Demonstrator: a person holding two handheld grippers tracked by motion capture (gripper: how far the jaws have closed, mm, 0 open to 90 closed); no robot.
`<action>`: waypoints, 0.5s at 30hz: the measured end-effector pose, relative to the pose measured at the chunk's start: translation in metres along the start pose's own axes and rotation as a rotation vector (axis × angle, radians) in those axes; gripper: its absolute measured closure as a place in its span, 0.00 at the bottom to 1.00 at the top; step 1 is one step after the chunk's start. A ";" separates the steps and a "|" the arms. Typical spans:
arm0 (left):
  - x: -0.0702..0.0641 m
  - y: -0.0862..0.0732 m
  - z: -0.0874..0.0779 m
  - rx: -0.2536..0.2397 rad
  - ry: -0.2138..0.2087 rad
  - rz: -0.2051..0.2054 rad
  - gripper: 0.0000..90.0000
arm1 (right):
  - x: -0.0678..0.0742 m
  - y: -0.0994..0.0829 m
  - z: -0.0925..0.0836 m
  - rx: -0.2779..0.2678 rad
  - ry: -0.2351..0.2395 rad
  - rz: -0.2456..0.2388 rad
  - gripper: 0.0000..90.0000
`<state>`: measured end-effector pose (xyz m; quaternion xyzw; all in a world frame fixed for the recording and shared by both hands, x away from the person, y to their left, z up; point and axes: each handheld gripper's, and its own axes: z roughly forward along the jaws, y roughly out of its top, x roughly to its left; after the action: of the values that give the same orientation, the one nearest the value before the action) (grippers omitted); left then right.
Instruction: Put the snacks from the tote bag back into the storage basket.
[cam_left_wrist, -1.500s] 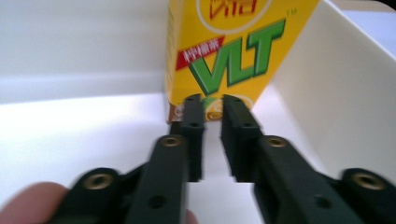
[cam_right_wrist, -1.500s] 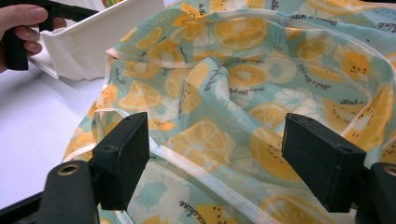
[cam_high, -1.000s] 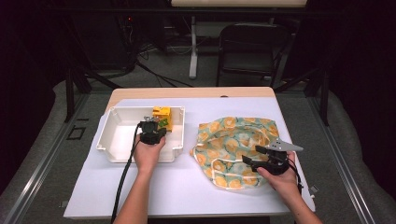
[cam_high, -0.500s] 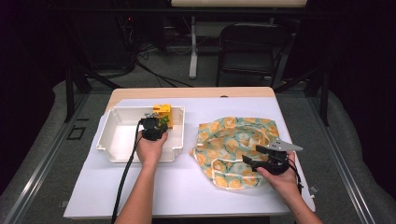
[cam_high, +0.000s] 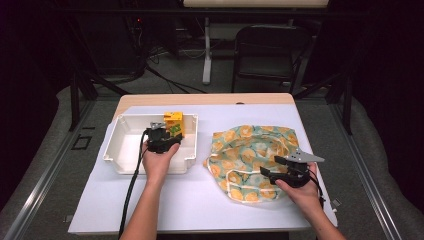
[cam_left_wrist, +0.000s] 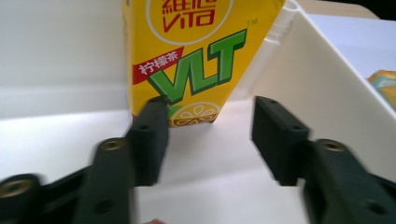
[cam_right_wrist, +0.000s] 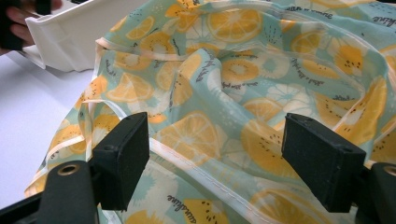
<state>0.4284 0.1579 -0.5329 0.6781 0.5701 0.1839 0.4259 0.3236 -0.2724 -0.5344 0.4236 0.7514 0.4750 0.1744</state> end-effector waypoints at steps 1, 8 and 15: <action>0.001 -0.001 -0.003 -0.003 -0.008 0.000 0.38 | 0.000 0.000 0.000 0.000 -0.001 0.000 0.26; 0.008 -0.010 -0.024 -0.009 -0.075 0.056 0.00 | 0.000 0.000 0.000 -0.005 -0.002 -0.003 0.24; 0.009 -0.017 -0.049 -0.059 -0.086 0.079 0.00 | 0.003 -0.001 -0.001 -0.003 -0.002 -0.014 0.22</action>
<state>0.3849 0.1842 -0.5207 0.6945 0.5186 0.1879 0.4620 0.3211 -0.2705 -0.5343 0.4183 0.7536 0.4744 0.1791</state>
